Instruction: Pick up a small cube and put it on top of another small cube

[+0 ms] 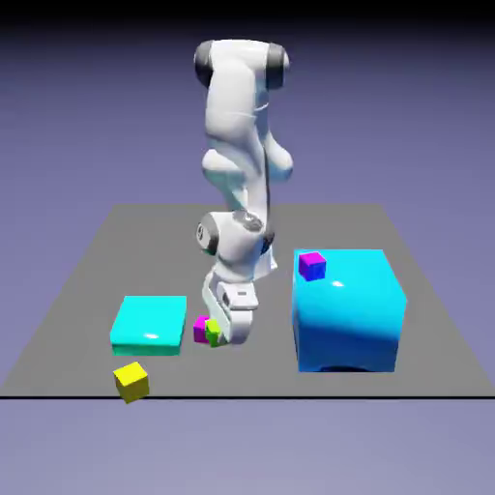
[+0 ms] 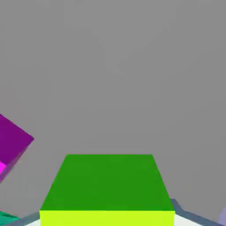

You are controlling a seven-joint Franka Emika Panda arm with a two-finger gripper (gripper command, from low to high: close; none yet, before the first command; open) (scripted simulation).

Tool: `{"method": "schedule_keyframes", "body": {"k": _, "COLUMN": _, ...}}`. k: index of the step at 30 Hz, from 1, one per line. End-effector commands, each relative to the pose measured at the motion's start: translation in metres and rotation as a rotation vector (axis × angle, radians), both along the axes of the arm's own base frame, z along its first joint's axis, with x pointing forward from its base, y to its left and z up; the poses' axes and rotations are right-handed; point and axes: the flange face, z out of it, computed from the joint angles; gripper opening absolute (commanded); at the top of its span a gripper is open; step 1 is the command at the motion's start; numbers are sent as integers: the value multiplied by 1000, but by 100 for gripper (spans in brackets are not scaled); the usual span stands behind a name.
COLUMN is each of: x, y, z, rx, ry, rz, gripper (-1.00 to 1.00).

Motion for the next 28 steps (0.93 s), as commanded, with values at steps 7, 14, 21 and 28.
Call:
{"method": "schedule_keyframes", "body": {"k": 7, "x": 36, "y": -65, "z": 5, "rx": -15, "ry": 26, "rz": -219, "gripper": -100}}
{"method": "schedule_keyframes", "body": {"k": 14, "x": 69, "y": -119, "z": 29, "rx": -10, "ry": 1, "rz": -396, "gripper": -100}}
{"method": "schedule_keyframes", "body": {"k": 21, "x": 94, "y": -148, "z": 43, "rx": 8, "ry": -60, "rz": -481, "gripper": -100}}
{"method": "schedule_keyframes", "body": {"k": 28, "x": 94, "y": -150, "z": 30, "rx": 8, "ry": -60, "rz": -481, "gripper": 100}}
